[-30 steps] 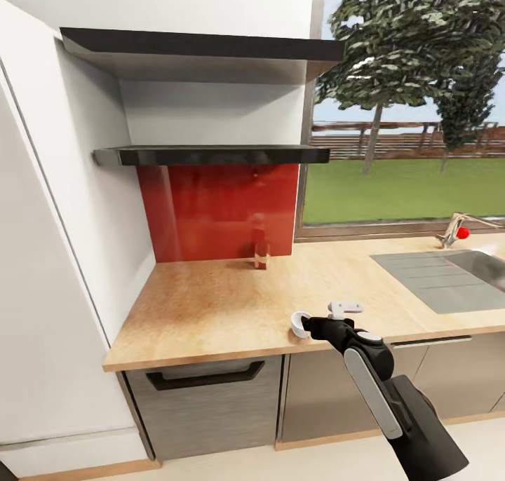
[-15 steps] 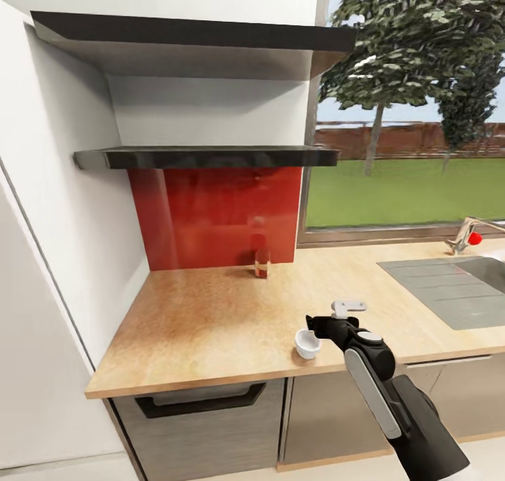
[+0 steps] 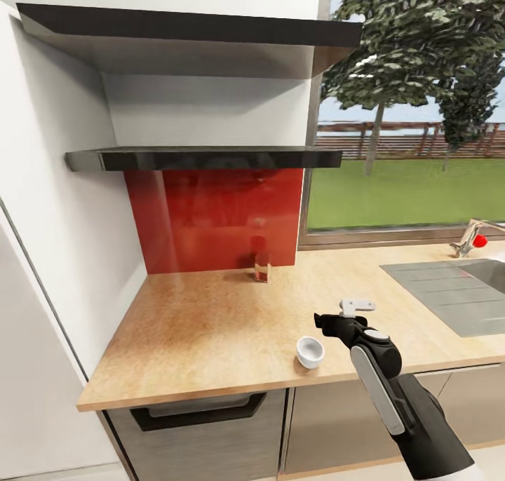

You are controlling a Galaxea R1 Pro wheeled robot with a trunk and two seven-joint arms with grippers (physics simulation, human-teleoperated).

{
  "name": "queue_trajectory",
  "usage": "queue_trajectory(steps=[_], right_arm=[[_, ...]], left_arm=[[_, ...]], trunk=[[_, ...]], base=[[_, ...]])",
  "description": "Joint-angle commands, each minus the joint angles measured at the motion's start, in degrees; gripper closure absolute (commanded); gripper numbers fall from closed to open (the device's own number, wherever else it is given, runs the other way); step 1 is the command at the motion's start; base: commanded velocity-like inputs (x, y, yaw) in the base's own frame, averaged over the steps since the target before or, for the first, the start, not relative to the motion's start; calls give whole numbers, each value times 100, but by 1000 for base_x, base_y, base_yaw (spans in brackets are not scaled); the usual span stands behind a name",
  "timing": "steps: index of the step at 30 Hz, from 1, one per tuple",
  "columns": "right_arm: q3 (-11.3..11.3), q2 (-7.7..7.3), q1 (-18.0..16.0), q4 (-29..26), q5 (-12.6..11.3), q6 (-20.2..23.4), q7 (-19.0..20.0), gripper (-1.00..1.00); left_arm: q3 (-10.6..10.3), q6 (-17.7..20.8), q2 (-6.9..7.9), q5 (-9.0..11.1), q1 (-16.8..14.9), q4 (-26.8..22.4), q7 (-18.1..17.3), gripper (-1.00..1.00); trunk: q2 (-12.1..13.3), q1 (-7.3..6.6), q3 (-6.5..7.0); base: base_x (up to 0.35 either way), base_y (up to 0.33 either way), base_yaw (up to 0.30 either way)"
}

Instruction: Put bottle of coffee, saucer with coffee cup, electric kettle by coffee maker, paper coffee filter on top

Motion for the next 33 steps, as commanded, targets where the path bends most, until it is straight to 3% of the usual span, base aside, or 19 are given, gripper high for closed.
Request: queue_trajectory(steps=[1, 14, 22, 33], right_arm=[[15, -5, -5, -3, -56, 15, -60, -100], [58, 20, -4, 185, -56, 45, -60, -100], [56, 5, -4, 645, -60, 37, -52, -100], [48, -11, -4, 709, -62, 36, -51, -100]], left_arm=[[50, -9, -4, -52, 3, -10, -22, -100], [41, -9, -25, -53, 3, -10, -22, -100], [29, -10, -25, -53, 3, -10, -22, -100], [32, -10, -25, -53, 3, -10, -22, -100]], trunk=[[-9, 3, -7], [-9, 3, -7], [-9, 3, -7], [-9, 3, -7]], base=[[2, 0, 0], [19, 0, 0], [0, 0, 0], [0, 0, 0]])
